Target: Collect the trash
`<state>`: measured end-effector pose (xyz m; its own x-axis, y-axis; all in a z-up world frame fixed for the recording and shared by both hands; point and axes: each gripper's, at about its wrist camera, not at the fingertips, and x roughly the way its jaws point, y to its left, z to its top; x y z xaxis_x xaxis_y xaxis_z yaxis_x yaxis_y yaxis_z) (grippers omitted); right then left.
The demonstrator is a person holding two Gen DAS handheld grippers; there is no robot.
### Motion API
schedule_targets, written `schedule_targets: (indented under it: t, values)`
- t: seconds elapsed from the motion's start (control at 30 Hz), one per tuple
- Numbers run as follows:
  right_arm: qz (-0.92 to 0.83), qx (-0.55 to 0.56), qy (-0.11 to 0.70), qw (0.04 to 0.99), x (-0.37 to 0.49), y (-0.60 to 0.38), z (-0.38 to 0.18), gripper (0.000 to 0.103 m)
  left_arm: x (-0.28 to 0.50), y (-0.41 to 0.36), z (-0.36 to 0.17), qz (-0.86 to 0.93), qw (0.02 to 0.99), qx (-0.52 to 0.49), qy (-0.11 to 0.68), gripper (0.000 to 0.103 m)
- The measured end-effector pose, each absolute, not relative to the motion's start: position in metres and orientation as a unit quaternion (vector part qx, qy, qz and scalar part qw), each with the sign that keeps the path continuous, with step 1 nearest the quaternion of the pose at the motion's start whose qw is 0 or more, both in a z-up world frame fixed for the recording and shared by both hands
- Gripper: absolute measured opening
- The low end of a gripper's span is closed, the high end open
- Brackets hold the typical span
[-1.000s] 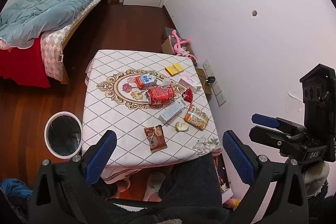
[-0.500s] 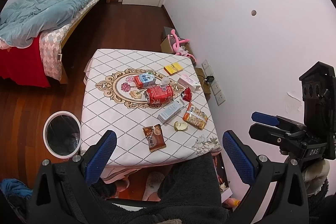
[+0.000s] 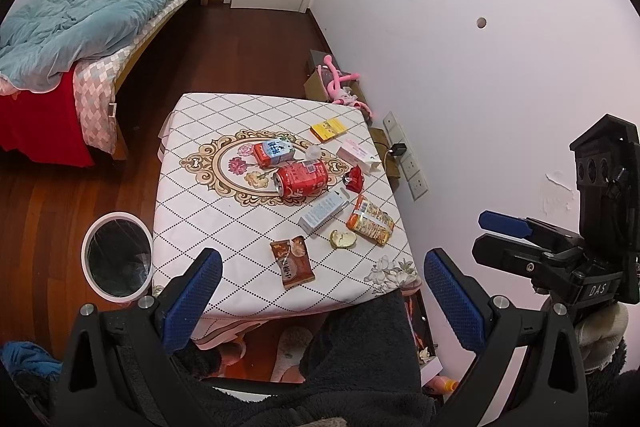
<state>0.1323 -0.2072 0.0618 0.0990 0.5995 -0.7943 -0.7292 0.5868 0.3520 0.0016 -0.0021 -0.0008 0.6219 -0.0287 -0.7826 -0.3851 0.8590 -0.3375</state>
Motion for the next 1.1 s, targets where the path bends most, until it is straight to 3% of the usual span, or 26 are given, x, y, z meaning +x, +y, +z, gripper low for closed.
schedule_targets:
  t: [1.1]
  values:
    - [0.451,-0.072,0.499,0.736,0.1371,-0.2047,0.0697,0.103,0.0044,-0.0041,-0.0010,0.101,0.867,-0.244,0.422,0.103]
